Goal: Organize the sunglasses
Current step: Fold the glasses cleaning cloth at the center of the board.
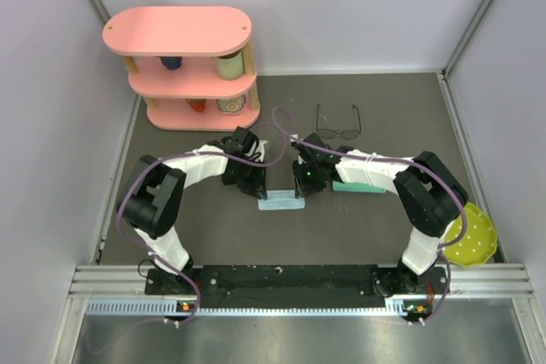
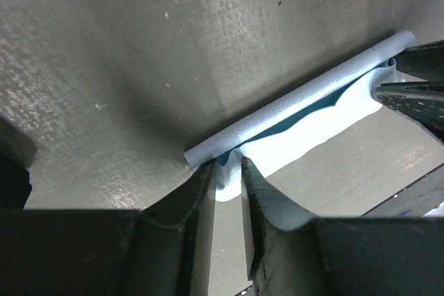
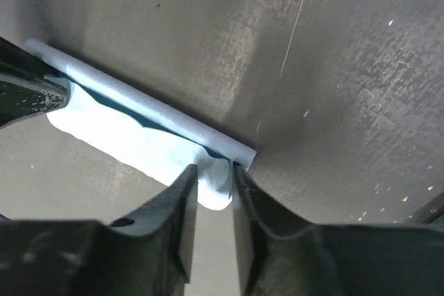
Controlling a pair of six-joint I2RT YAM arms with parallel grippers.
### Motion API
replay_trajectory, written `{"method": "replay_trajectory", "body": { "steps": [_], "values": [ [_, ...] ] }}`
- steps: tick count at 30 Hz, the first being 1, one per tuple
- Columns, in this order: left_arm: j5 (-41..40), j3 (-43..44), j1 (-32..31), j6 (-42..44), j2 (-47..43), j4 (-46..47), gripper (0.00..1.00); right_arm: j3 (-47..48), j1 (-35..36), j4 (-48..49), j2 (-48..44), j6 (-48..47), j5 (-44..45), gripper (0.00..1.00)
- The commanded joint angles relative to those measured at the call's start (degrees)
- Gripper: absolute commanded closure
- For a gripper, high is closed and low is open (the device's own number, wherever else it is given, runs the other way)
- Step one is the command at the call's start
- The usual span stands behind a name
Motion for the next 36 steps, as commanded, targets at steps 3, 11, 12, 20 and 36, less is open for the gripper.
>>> {"method": "replay_trajectory", "body": {
  "steps": [3,11,12,20,36],
  "values": [
    [-1.6,-0.7,-0.2,-0.7,-4.3,-0.6,0.66,-1.5,-0.4,0.8,-5.4,0.5,-1.3,0.68],
    [-0.6,-2.1,-0.1,-2.7,-11.5,-0.4,0.64,-3.3,-0.4,0.9,-11.1,3.3,-1.2,0.67],
    [-0.6,-2.5,-0.1,-3.1,-11.9,0.6,0.64,-3.5,-0.4,1.1,-11.4,3.5,-1.1,0.66],
    [2.7,-7.3,-0.1,-14.9,-10.3,13.1,0.75,-4.1,-0.4,7.1,-8.6,6.8,0.1,0.74],
    [7.4,-4.8,-0.1,-16.3,-3.3,15.0,0.82,-1.2,-0.3,13.5,1.6,10.3,-8.6,0.98]
  ]
}}
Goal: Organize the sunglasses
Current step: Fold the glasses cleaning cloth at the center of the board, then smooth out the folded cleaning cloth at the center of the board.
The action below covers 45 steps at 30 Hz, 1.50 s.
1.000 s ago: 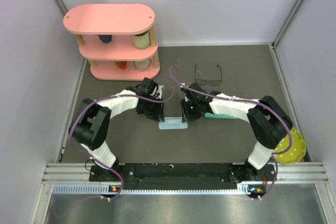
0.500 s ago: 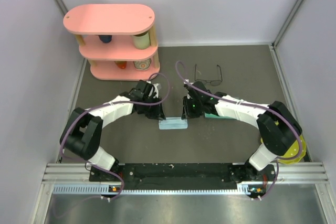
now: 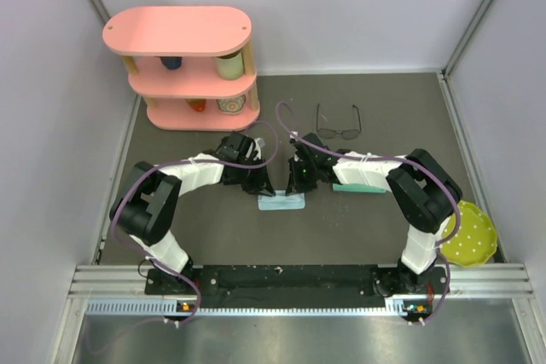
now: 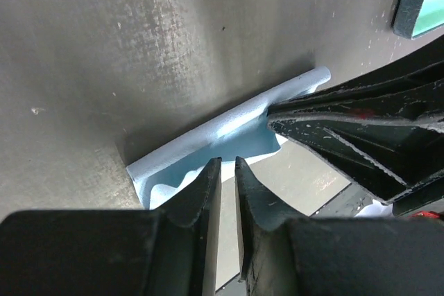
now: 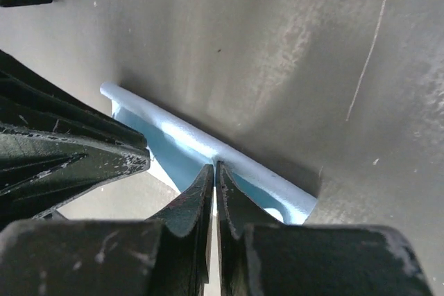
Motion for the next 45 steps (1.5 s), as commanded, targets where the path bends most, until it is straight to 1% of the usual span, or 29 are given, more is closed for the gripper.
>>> {"method": "replay_trajectory", "body": {
  "steps": [1,10,16,25,29,35,45],
  "values": [
    [1.9,1.8,-0.1,-0.4,0.6,1.8,0.82,-0.3,-0.3,3.3,-1.2,1.2,-4.1,0.98],
    [2.0,3.3,0.4,0.3,0.5,0.7,0.82,-2.9,-0.3,-0.2,-3.9,0.5,-7.5,0.97],
    [2.5,4.0,0.6,0.6,0.5,0.1,0.82,-1.7,-0.4,-1.1,-5.0,1.1,-5.1,0.97],
    [2.2,3.6,0.7,1.1,2.9,0.1,0.83,2.9,-0.3,-0.8,-0.2,2.4,-2.8,0.97],
    [1.3,3.6,0.9,1.4,3.5,0.2,0.83,3.3,-0.3,-0.8,0.6,2.5,-0.7,0.97],
    [1.0,4.3,1.2,1.6,4.8,0.3,0.84,3.8,-0.4,-1.2,2.0,2.4,-0.6,0.97],
    [-0.1,5.2,2.4,2.0,6.4,-0.2,0.84,5.0,-1.6,-1.3,3.7,2.5,2.0,0.97]
  ]
}}
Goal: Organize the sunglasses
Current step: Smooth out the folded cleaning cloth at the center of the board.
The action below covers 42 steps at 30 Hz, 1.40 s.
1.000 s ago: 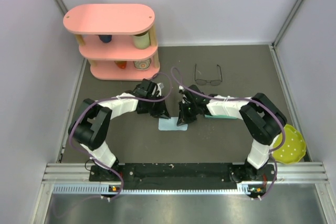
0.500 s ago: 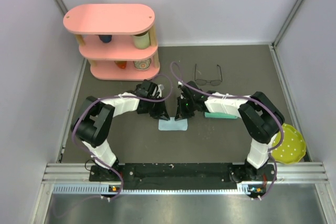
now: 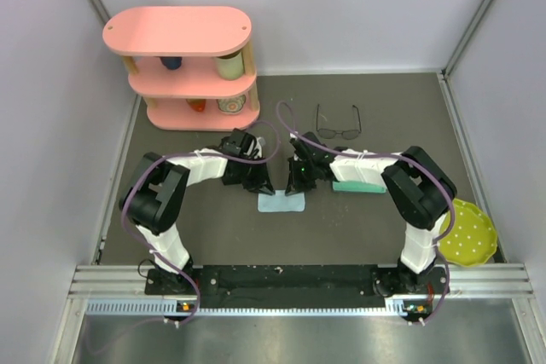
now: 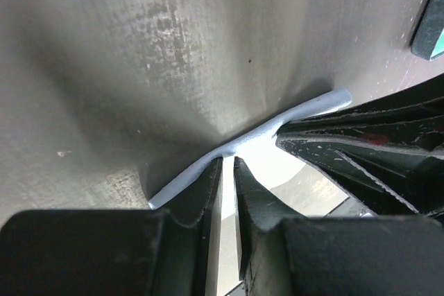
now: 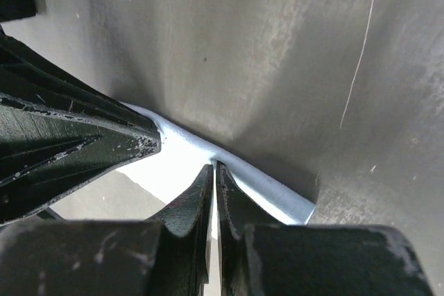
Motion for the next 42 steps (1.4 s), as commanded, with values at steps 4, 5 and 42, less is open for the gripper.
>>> {"method": "replay_trajectory", "body": {
  "steps": [4,5,42],
  "values": [
    [-2.1,2.9,1.6,1.4,1.2,0.1,0.84,4.1,-2.2,0.7,2.2,-0.1,3.1,0.97],
    [-2.4,3.1,1.6,1.6,1.5,-0.1,0.84,4.7,-2.2,0.7,2.4,-0.2,3.1,0.97],
    [7.6,-1.1,2.1,-1.4,-1.9,5.4,0.84,7.6,-1.0,-2.2,0.9,-3.3,-4.7,0.92]
  ]
}}
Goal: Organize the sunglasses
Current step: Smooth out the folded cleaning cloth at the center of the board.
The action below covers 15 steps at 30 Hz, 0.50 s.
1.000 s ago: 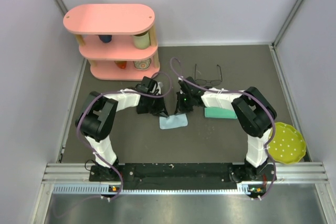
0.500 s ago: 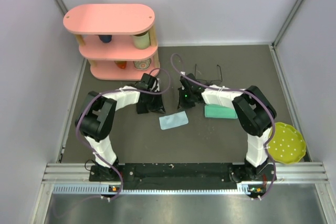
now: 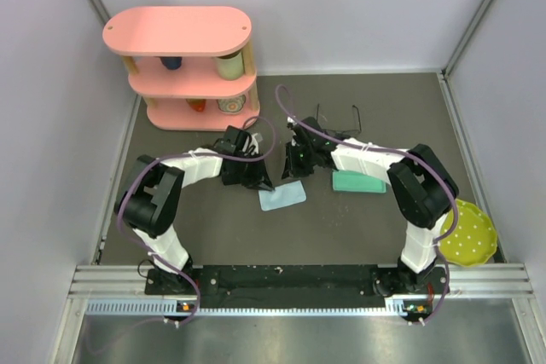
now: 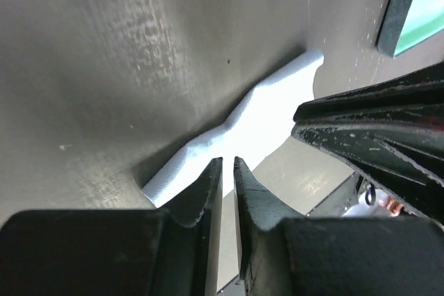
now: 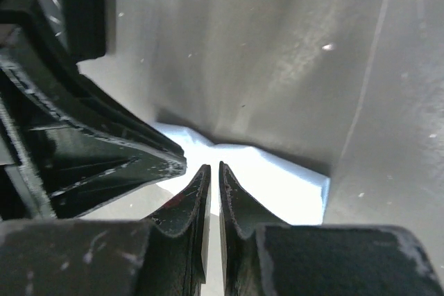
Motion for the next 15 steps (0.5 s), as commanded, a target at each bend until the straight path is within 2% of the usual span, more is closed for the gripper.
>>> {"method": "replay_trajectory", "body": {
  "steps": [1,7,15],
  "values": [
    [5.3,-1.7,0.1,-2.0,0.6,4.4,0.84,-0.1,0.9,1.1,1.4,1.1,-5.5,0.92],
    [-2.6,-2.3,0.1,-2.0,0.7,1.2,0.85,0.4,0.9,0.6,4.7,1.7,-6.0,0.92],
    [-12.9,-0.7,0.2,-1.0,1.8,-5.3,0.86,-0.7,-1.0,-0.8,6.6,4.0,0.0,0.93]
  ]
}}
